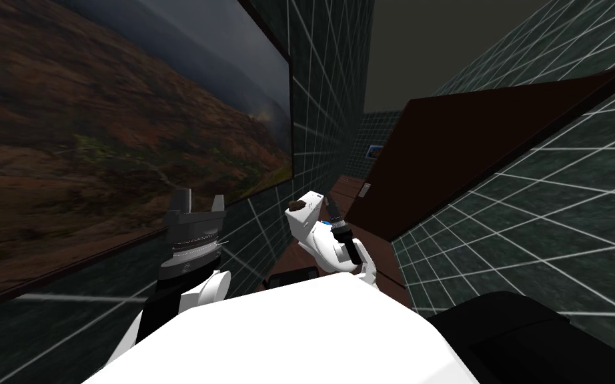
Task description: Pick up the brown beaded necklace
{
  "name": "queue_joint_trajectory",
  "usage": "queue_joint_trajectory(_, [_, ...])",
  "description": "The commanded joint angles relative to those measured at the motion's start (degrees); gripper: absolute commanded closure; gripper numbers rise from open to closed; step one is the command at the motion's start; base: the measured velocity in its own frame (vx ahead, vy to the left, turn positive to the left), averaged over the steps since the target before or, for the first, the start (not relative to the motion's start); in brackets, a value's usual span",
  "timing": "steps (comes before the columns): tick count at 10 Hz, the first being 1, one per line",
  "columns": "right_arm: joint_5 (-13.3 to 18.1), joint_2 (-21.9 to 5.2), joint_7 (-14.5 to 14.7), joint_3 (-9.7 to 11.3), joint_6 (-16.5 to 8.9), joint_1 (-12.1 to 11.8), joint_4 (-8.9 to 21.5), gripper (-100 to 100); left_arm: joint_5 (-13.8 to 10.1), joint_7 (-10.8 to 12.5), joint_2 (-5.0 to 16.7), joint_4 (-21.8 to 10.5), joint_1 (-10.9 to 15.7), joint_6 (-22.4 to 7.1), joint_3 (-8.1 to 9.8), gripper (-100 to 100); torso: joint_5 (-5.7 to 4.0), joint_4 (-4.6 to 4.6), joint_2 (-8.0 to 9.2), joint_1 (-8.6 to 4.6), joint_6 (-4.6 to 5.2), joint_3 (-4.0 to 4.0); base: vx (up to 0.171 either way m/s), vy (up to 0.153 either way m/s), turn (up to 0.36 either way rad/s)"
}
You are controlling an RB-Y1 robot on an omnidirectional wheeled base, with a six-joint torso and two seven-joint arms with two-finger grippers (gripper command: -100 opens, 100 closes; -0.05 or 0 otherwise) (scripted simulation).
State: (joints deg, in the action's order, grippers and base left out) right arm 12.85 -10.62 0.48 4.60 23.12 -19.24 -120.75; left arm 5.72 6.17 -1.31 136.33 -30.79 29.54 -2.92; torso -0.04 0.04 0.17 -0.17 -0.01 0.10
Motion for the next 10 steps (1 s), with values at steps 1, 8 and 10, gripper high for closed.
queue_joint_trajectory(1, [0.7,-0.7,1.2,0.7,-0.2,1.0,2.0,-100,0.0,0.0,0.0,0.0,0.0,0.0,0.00,0,0.00,0.00,0.00,0.00,0.00,0.00,-0.030,-0.034,0.058])
queue_joint_trajectory(8, [7.0,-6.4,10.7,7.2,-3.2,9.7,13.4,-100,0.0,0.0,0.0,0.0,0.0,0.0,0.00,0,0.00,-0.01,-0.04,0.01,0.04,-0.02,-0.047,-0.033,0.089])
queue_joint_trajectory(10, [8.4,-7.6,12.8,8.7,-3.8,11.6,16.0,-100,0.0,0.0,0.0,0.0,0.0,0.0,0.00,0,0.01,0.00,0.00,0.04,0.01,0.00,-0.057,-0.029,0.108])
